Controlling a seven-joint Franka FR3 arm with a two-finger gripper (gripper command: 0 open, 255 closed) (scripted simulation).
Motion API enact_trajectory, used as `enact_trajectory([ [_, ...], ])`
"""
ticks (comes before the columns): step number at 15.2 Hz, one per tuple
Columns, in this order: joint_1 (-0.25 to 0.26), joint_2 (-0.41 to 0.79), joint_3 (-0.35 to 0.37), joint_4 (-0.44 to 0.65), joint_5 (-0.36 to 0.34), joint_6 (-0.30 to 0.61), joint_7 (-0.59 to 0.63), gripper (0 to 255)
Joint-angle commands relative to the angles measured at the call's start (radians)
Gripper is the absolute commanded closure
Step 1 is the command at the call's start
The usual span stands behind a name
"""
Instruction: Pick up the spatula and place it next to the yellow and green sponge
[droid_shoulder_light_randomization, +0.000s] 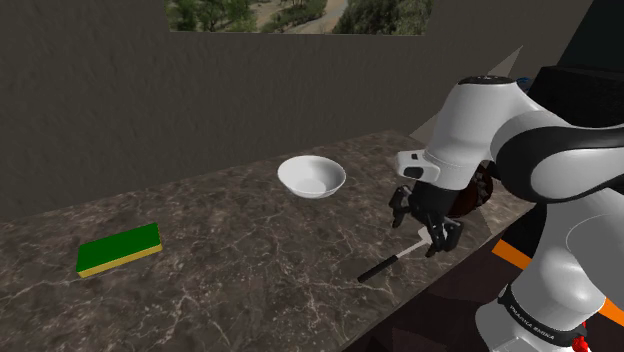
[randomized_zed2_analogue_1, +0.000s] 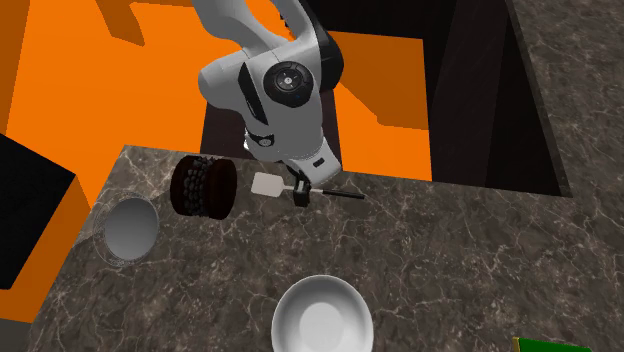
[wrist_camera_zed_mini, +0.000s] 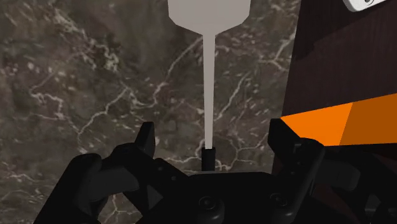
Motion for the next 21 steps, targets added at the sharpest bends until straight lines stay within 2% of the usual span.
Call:
enact_trajectory([
  [1, 0.004, 0.023, 0.001, -0.019, 0.002, 0.043, -0.001, 0],
  [4, 0.007, 0.056, 0.0, -0.04, 0.003, 0.097, -0.002, 0],
  [11, 0.007, 0.056, 0.0, -0.04, 0.003, 0.096, -0.002, 0],
  [12, 0.007, 0.056, 0.0, -0.04, 0.003, 0.096, -0.002, 255],
  [21, 0.007, 0.056, 0.0, -0.04, 0.003, 0.097, -0.002, 255],
])
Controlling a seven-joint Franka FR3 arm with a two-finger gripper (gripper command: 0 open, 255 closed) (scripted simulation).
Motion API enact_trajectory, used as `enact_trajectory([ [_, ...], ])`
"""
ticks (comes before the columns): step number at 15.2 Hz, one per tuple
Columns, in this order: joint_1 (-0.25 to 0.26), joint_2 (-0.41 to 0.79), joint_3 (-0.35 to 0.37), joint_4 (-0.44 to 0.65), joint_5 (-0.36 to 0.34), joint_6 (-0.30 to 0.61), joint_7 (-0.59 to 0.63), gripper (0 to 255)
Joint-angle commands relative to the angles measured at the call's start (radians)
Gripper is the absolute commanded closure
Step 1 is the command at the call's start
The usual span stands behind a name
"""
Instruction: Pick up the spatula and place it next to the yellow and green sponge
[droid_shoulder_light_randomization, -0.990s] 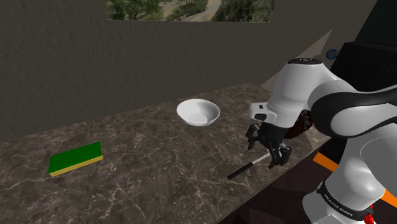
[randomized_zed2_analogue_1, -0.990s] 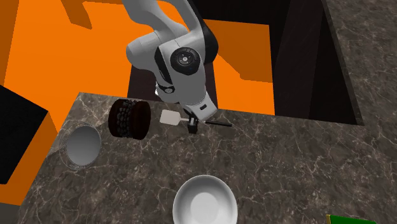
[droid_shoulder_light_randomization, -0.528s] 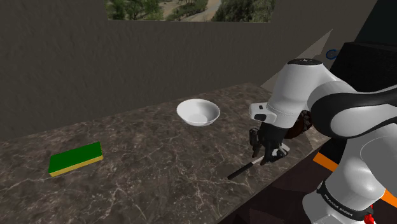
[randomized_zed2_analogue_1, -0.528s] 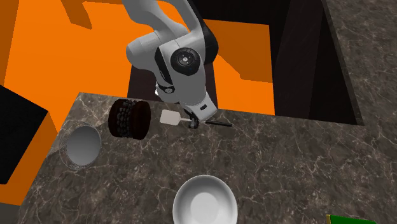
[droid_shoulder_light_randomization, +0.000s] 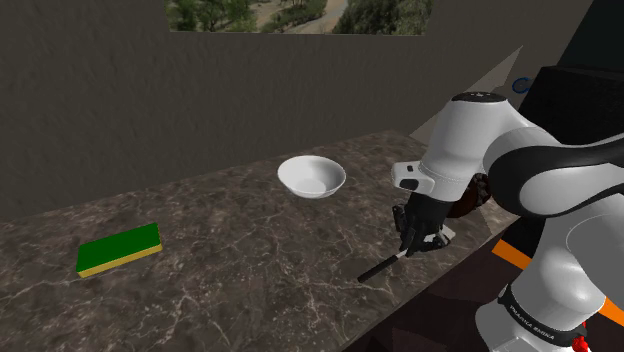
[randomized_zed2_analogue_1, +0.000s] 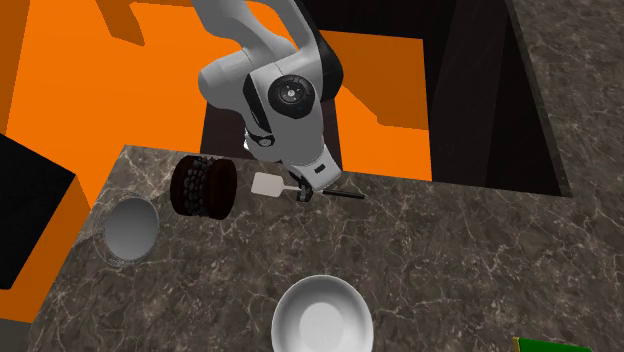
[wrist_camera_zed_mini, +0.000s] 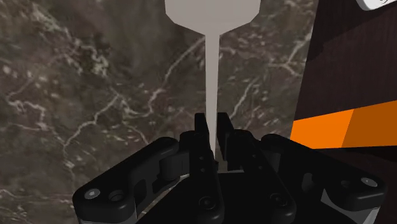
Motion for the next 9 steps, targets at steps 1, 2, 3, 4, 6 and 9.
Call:
enact_trajectory([
  [1, 0.0, -0.013, 0.001, 0.008, 0.0, -0.021, 0.001, 255],
  [2, -0.001, -0.024, 0.002, 0.017, 0.0, -0.041, 0.002, 255],
  [3, -0.001, -0.035, 0.002, 0.026, 0.0, -0.061, 0.003, 255],
  [4, -0.001, -0.046, 0.003, 0.035, 0.0, -0.081, 0.004, 255],
  [6, -0.001, -0.064, 0.004, 0.054, 0.0, -0.119, 0.006, 255],
  [9, -0.002, -0.088, 0.006, 0.085, 0.0, -0.173, 0.008, 255],
])
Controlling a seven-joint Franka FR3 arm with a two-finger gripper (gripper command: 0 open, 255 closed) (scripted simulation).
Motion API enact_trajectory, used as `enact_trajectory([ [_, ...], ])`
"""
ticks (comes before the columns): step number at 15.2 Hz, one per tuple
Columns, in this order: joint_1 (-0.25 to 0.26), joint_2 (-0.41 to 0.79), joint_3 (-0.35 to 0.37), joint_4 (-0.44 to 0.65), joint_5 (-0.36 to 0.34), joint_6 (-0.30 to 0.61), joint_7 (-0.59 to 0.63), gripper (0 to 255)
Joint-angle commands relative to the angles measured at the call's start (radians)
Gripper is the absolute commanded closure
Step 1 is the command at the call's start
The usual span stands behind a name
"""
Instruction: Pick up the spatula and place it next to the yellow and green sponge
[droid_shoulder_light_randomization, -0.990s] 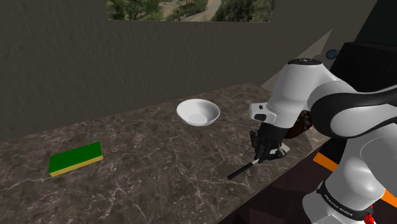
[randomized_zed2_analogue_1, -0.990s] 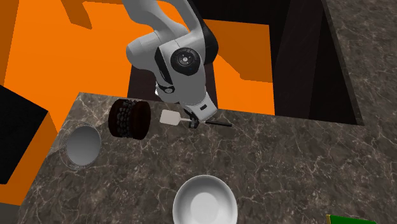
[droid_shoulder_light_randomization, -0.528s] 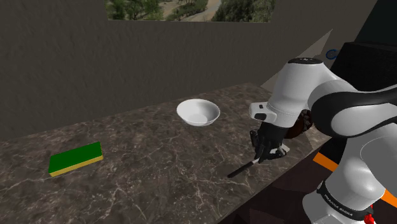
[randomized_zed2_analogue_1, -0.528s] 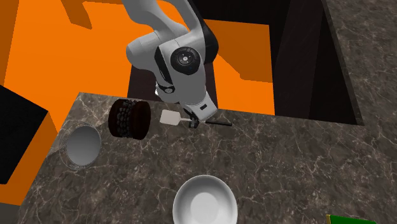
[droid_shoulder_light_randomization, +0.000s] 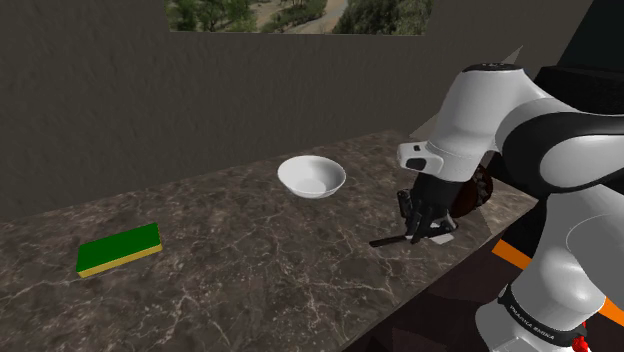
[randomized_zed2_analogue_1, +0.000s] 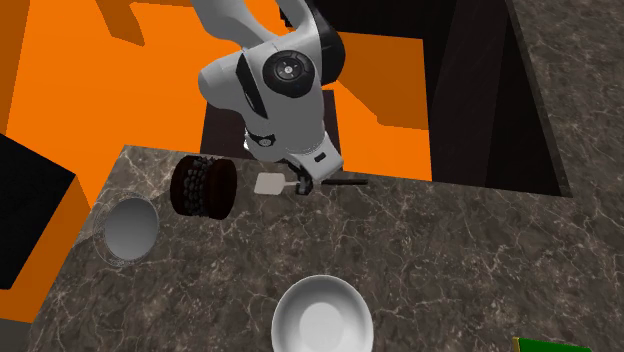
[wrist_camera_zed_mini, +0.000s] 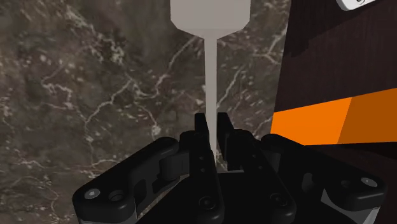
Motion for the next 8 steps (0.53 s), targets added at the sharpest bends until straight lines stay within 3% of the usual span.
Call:
enact_trajectory([
  [1, 0.001, -0.013, 0.002, 0.02, 0.001, -0.034, 0.003, 255],
  [8, 0.002, -0.047, 0.006, 0.1, 0.002, -0.148, 0.008, 255],
])
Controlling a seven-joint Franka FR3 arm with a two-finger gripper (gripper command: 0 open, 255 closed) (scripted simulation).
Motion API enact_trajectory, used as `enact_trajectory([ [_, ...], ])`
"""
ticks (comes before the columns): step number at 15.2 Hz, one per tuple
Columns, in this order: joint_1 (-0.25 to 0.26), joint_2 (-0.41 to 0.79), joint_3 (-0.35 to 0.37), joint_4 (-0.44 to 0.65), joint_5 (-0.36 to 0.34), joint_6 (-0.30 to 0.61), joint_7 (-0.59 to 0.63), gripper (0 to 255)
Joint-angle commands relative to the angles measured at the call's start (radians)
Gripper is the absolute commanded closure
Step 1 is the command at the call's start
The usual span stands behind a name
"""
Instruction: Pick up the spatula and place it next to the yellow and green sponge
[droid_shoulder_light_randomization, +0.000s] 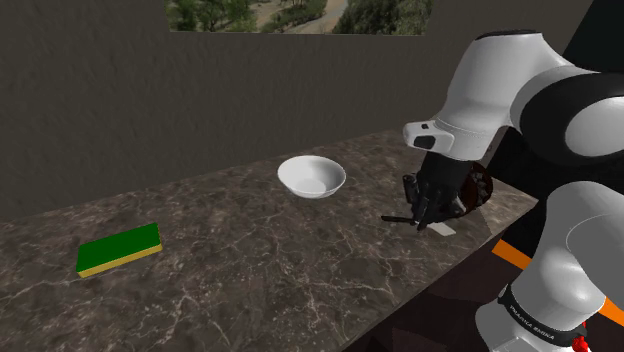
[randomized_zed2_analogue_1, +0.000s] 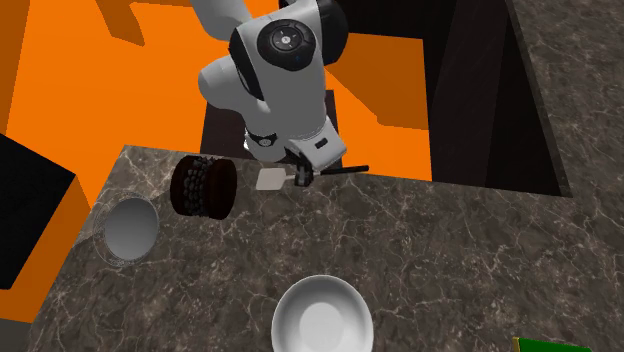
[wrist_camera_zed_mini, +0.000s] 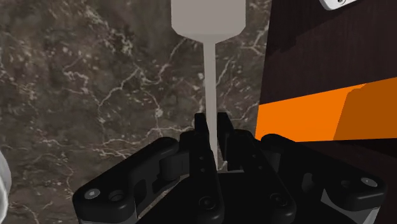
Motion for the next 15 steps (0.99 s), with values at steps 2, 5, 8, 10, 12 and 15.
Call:
enact_trajectory([
  [2, 0.011, 0.048, 0.011, 0.047, 0.01, 0.001, 0.013, 255],
  [5, 0.039, 0.193, 0.042, 0.126, 0.036, 0.068, 0.047, 255],
  [8, 0.058, 0.329, 0.07, 0.215, 0.055, 0.118, 0.077, 255],
  [10, 0.067, 0.416, 0.086, 0.278, 0.063, 0.142, 0.097, 255],
  [12, 0.074, 0.499, 0.102, 0.345, 0.067, 0.159, 0.117, 255],
  [15, 0.082, 0.619, 0.124, 0.453, 0.067, 0.174, 0.147, 255],
])
